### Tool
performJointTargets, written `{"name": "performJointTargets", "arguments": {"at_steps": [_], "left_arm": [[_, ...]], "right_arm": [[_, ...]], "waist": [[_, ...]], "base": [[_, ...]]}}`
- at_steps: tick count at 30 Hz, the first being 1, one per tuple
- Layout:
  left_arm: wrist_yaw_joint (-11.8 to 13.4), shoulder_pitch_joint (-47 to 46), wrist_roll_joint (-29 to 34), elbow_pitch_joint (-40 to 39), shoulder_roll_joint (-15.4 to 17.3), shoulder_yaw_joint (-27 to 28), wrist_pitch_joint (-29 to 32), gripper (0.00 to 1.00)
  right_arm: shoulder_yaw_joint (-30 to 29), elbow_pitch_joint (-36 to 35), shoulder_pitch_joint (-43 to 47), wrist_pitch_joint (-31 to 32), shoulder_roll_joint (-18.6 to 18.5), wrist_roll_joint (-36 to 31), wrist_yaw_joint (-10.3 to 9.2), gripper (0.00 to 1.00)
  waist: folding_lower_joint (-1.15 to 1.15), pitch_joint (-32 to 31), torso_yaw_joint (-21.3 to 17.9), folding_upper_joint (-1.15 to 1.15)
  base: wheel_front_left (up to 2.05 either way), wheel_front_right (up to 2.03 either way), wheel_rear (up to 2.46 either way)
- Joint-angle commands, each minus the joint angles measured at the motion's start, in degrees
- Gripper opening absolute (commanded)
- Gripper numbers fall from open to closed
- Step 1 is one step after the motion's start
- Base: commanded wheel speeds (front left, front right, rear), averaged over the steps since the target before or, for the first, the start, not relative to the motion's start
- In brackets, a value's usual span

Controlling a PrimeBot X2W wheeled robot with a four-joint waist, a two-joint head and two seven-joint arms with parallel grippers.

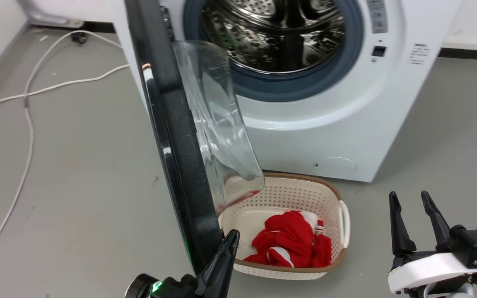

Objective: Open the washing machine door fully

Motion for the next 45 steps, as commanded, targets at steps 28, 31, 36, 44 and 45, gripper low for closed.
{"name": "performJointTargets", "arguments": {"at_steps": [28, 31, 36, 44, 45], "left_arm": [[6.4, -0.7, -7.2, 0.5, 5.4, 20.0, -2.4, 0.0], [6.1, -2.5, -7.8, 2.4, 6.8, 23.5, -2.6, 0.0], [5.1, -6.2, -8.5, 6.8, 8.4, 29.1, -2.8, 0.0], [3.0, -10.2, -7.8, 12.2, 9.5, 37.1, -2.7, 0.0], [2.4, -10.6, -7.6, 12.9, 9.7, 38.2, -2.7, 0.0]], "right_arm": [[0.7, -3.9, -3.1, 2.7, 0.1, -2.1, -0.04, 1.0], [1.1, -4.4, -4.0, 3.1, 0.1, -2.6, -0.04, 1.0], [1.4, -4.9, -5.2, 3.7, 0.1, -3.1, -0.04, 1.0], [1.4, -5.2, -6.4, 4.0, 0.1, -3.6, -0.04, 1.0], [1.4, -5.2, -6.4, 4.0, 0.1, -3.6, -0.04, 1.0]], "waist": [[0.0, 5.5, 12.0, 0.0], [0.0, 6.8, 11.7, 0.0], [0.0, 8.7, 10.7, 0.0], [0.0, 10.8, 8.8, 0.0], [0.0, 11.0, 8.5, 0.0]], "base": [[0.0, 0.0, 0.0], [0.0, 0.0, 0.0], [0.0, 0.0, 0.0], [0.0, 0.0, 0.0], [0.0, 0.0, 0.0]]}}
